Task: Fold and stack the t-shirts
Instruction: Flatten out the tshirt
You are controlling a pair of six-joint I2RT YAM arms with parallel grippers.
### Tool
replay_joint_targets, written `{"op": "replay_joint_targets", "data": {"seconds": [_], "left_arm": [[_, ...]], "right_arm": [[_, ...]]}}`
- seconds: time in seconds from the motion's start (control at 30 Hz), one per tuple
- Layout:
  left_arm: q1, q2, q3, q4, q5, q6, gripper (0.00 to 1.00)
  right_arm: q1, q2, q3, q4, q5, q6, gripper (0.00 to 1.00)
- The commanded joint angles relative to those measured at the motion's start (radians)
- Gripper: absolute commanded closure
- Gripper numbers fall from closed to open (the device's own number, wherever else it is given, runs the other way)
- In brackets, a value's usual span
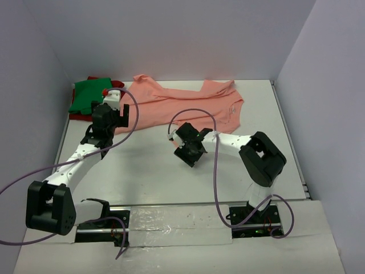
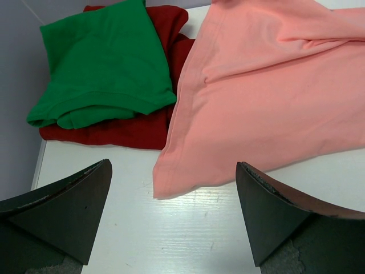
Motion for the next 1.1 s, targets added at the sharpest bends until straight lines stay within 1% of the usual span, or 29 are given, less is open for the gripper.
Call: {"op": "replay_joint_targets", "data": {"seconds": [0.0, 0.03, 0.07, 0.1, 0.13, 0.23, 0.37, 0.47, 0.5, 0.6, 0.77, 0.83, 0.93, 0.97, 1.07], "left_arm": [[0.012, -0.029, -0.006, 0.045, 0.009, 0.006, 0.01], [0.013, -0.029, -0.006, 0.045, 0.01, 0.008, 0.01], [0.015, -0.032, -0.006, 0.046, 0.01, 0.008, 0.01], [0.017, -0.033, -0.006, 0.045, 0.013, 0.008, 0.01], [0.018, -0.033, -0.005, 0.042, 0.013, 0.011, 0.01], [0.02, -0.039, -0.005, 0.043, 0.015, 0.016, 0.01], [0.021, -0.048, 0.0, 0.035, 0.015, 0.022, 0.01], [0.023, -0.056, 0.007, 0.023, 0.022, 0.025, 0.01], [0.023, -0.058, 0.015, 0.016, 0.027, 0.025, 0.01], [0.023, -0.061, 0.036, -0.009, 0.036, 0.028, 0.01], [0.023, -0.053, 0.085, -0.058, 0.079, 0.039, 0.01], [0.023, -0.045, 0.104, -0.098, 0.093, 0.039, 0.01], [0.023, -0.035, 0.126, -0.136, 0.131, 0.043, 0.01], [0.023, -0.033, 0.136, -0.171, 0.143, 0.048, 0.01], [0.023, -0.045, 0.133, -0.214, 0.188, 0.058, 0.01]], "right_arm": [[0.06, 0.018, -0.028, 0.073, 0.066, -0.011, 0.36], [0.069, 0.03, -0.025, 0.068, 0.073, -0.015, 0.54], [0.086, 0.05, -0.017, 0.062, 0.073, -0.018, 0.64], [0.091, 0.059, -0.014, 0.05, 0.071, -0.019, 0.77], [0.094, 0.067, -0.012, 0.047, 0.074, -0.018, 1.0], [0.105, 0.068, -0.028, 0.038, 0.083, -0.024, 1.0], [0.117, 0.015, -0.09, 0.027, 0.152, -0.051, 1.0], [0.12, -0.01, -0.144, -0.01, 0.24, -0.073, 1.0], [0.12, -0.014, -0.166, -0.04, 0.293, -0.083, 1.0], [0.108, -0.036, -0.204, -0.125, 0.362, -0.091, 1.0], [0.082, -0.134, -0.259, -0.257, 0.432, -0.105, 1.0], [0.082, -0.165, -0.264, -0.341, 0.438, -0.113, 1.0], [0.08, -0.272, -0.27, -0.447, 0.461, -0.114, 1.0], [0.08, -0.3, -0.275, -0.476, 0.473, -0.119, 1.0], [0.066, -0.398, -0.29, -0.571, 0.484, -0.136, 1.0]]}}
